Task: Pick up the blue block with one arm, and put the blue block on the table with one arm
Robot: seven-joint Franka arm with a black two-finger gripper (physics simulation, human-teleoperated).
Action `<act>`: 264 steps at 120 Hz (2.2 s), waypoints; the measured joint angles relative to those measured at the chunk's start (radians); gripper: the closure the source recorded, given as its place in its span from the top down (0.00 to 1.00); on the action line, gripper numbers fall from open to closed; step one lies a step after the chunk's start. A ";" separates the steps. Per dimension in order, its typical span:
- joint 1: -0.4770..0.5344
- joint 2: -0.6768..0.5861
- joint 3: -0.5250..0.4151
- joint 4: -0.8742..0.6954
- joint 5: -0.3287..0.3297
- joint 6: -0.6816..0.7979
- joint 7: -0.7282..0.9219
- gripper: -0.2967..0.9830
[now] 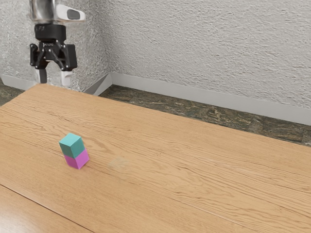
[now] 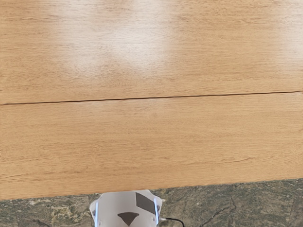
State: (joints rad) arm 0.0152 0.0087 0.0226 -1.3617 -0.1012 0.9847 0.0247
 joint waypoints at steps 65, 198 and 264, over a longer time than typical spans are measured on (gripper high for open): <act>0.104 -0.215 0.115 -0.882 0.097 1.061 0.064 0.77; 0.094 0.009 0.174 -0.980 -0.039 1.476 0.397 0.77; 0.105 0.055 0.176 -0.941 -0.055 1.499 0.447 0.66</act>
State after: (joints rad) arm 0.1199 0.0640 0.1982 -2.3031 -0.1566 2.4838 0.4719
